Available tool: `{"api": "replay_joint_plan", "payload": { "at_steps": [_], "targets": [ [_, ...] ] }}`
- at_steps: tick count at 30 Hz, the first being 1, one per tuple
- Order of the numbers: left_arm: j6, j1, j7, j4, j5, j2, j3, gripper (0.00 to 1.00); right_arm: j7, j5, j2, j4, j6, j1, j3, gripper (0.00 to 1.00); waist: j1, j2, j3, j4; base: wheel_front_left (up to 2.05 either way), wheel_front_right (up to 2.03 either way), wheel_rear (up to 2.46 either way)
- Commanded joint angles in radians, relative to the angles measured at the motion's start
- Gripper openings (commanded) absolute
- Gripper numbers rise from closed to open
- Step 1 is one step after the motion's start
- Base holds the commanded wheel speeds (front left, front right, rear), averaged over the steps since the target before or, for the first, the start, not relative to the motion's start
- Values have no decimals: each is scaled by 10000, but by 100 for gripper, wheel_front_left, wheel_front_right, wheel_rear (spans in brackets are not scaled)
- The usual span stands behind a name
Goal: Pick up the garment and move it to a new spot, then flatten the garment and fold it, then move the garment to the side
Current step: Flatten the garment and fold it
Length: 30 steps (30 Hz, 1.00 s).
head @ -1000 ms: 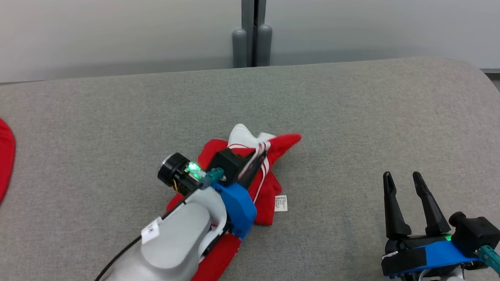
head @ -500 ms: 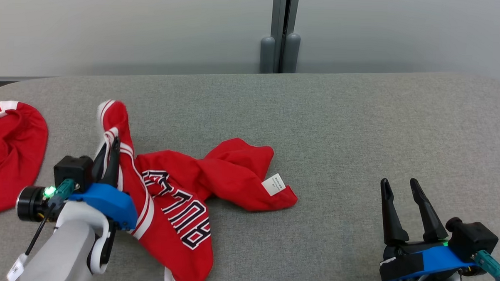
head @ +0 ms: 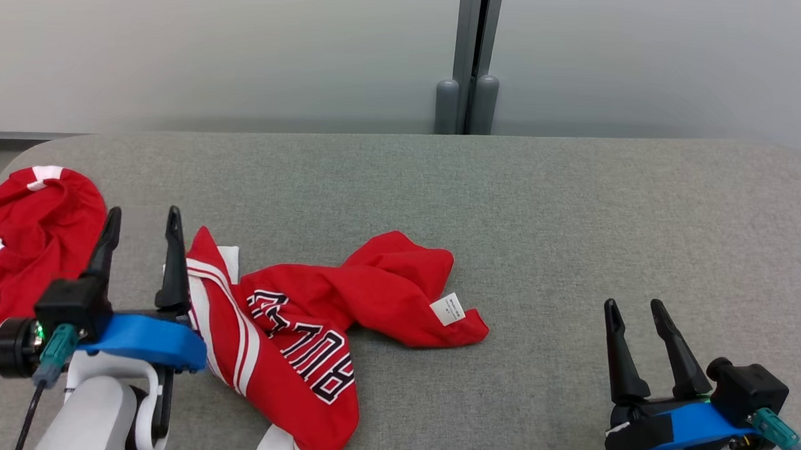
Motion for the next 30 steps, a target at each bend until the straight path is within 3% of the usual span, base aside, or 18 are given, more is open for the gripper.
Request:
{"api": "replay_joint_plan", "payload": {
  "at_steps": [1,9,17,24,30],
  "targets": [
    [34,202,-44,-116,124,-31,145,100,-36,15,-11,4,5,123,-33,100,0,0,-24,22,0,0,0],
    [-264,2230,-46,-1014,815,-345,1600,100,-36,60,-103,3,5,359,-158,100,0,0,-218,242,0,0,0],
    [-981,3194,-45,-1946,929,-593,2622,100,-36,89,-156,262,5,468,-128,100,0,0,-314,653,0,0,0],
    [-1568,3338,-46,-1963,1330,-936,3102,100,167,266,-425,1226,5,-195,914,100,0,0,-249,844,0,0,0],
    [-1723,3125,-48,-1457,1677,-1139,3081,100,583,415,-795,2386,5,-1300,2248,100,0,0,-147,1052,0,0,0]
  ]
}}
